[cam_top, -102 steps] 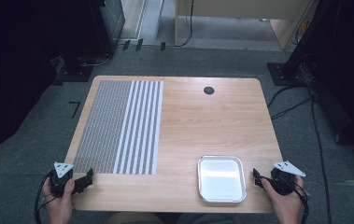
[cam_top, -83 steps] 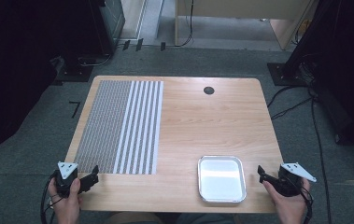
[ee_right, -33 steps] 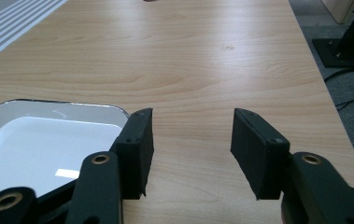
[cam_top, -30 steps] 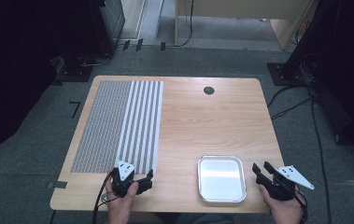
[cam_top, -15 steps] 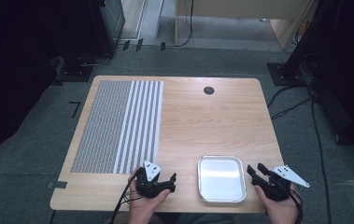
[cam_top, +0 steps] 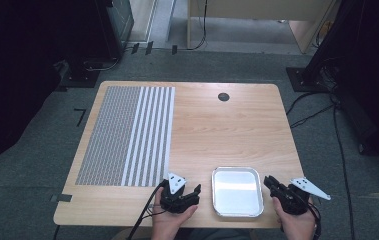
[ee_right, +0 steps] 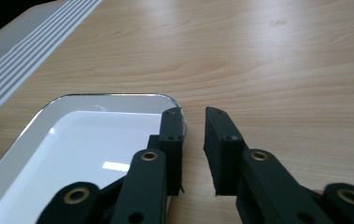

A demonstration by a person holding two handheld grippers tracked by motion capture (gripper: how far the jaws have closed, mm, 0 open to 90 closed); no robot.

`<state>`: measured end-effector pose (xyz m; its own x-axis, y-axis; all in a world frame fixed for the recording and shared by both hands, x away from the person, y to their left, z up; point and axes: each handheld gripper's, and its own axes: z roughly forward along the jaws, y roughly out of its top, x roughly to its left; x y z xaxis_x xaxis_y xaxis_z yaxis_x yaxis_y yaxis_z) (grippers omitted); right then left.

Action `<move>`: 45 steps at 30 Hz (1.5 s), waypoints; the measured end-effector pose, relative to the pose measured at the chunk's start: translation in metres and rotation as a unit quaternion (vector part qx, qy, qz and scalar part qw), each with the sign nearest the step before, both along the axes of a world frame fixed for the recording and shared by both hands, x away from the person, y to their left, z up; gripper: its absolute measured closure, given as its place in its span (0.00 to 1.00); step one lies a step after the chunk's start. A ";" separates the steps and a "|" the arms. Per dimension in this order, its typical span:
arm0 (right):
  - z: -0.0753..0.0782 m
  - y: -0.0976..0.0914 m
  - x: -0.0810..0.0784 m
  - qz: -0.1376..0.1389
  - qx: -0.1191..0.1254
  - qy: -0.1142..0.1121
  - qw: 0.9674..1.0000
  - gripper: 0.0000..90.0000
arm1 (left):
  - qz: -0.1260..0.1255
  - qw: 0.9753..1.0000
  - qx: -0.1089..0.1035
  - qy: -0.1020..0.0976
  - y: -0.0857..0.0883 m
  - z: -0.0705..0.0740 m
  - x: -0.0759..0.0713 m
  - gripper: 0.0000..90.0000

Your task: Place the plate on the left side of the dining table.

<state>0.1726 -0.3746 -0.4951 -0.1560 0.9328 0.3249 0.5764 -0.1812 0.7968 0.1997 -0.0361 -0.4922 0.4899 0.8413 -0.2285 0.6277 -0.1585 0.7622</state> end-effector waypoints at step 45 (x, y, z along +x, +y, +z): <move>-0.012 0.005 0.009 -0.019 0.087 0.065 0.994 0.99 | -0.070 0.997 -0.005 0.033 -0.049 -0.007 -0.017 0.85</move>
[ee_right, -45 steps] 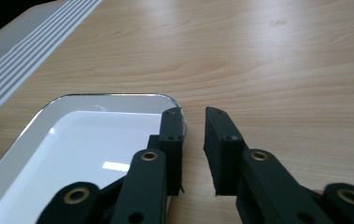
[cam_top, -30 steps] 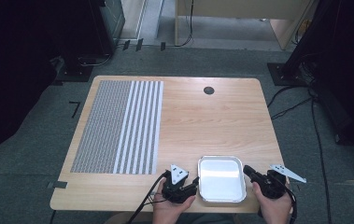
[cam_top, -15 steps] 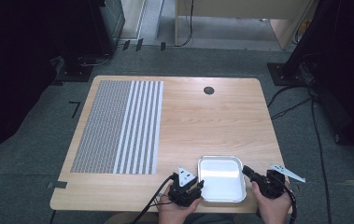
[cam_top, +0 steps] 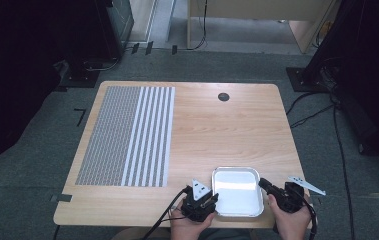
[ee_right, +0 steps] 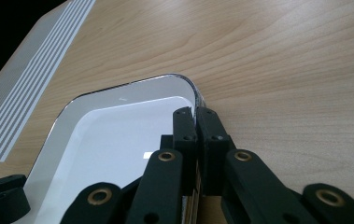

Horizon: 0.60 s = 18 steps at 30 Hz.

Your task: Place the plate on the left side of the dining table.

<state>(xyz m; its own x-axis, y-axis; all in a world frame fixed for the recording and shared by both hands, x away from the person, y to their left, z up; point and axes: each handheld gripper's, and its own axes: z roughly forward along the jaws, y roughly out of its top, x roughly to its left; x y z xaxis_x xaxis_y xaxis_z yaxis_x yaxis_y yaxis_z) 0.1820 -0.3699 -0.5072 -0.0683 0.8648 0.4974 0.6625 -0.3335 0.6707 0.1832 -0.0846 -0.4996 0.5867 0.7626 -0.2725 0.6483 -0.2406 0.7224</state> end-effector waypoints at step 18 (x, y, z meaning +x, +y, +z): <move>0.009 0.002 -0.005 -0.054 0.045 0.001 0.998 1.00 | 0.006 1.000 0.007 -0.019 -0.004 0.004 -0.002 0.90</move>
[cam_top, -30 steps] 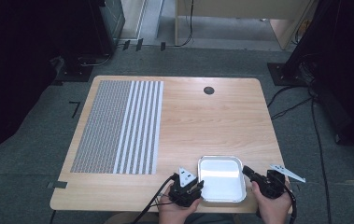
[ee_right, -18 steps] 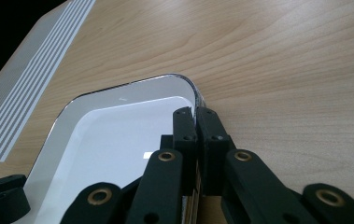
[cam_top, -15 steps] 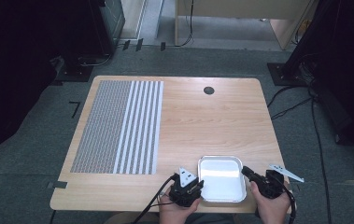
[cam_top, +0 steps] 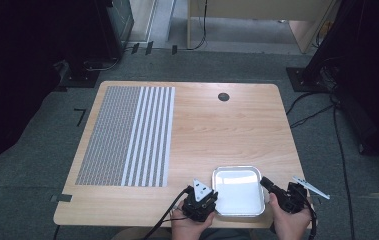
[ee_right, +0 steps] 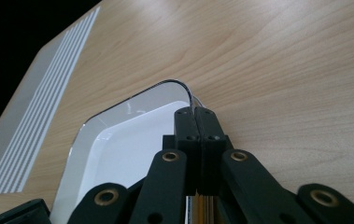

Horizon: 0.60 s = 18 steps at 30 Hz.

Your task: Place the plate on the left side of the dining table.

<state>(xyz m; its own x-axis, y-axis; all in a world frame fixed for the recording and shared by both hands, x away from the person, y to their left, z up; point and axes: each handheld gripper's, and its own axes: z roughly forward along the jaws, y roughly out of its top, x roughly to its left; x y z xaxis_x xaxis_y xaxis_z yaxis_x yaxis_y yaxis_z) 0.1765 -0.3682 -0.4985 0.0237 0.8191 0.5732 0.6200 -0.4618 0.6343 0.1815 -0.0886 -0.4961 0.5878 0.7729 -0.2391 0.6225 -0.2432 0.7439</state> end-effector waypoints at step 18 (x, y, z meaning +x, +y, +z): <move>0.003 0.005 0.002 0.002 -0.097 -0.007 0.995 0.92 | -0.021 1.000 0.016 -0.004 -0.014 0.000 -0.005 0.82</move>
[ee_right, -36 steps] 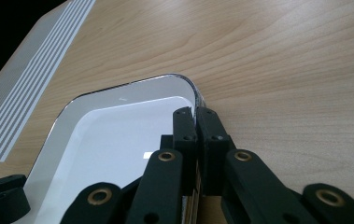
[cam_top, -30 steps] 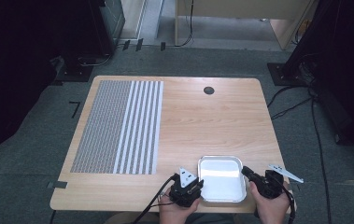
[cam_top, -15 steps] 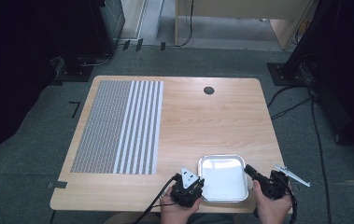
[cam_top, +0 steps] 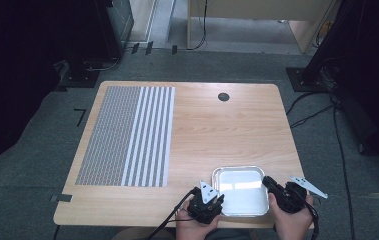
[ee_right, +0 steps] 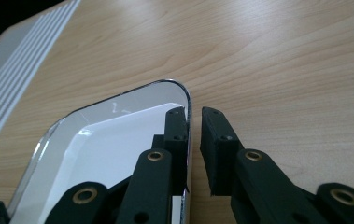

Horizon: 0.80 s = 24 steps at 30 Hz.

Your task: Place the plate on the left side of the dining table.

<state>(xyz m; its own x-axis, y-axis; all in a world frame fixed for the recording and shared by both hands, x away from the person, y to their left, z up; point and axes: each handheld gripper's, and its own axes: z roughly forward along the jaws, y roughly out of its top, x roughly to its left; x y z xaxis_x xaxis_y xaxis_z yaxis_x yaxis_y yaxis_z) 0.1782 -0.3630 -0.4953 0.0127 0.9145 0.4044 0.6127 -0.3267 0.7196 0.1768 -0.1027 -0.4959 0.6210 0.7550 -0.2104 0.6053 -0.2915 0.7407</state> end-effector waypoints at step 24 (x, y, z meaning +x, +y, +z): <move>0.004 0.006 -0.001 -0.044 0.063 0.004 0.997 1.00 | 0.026 1.000 0.004 0.007 0.007 0.011 0.008 0.88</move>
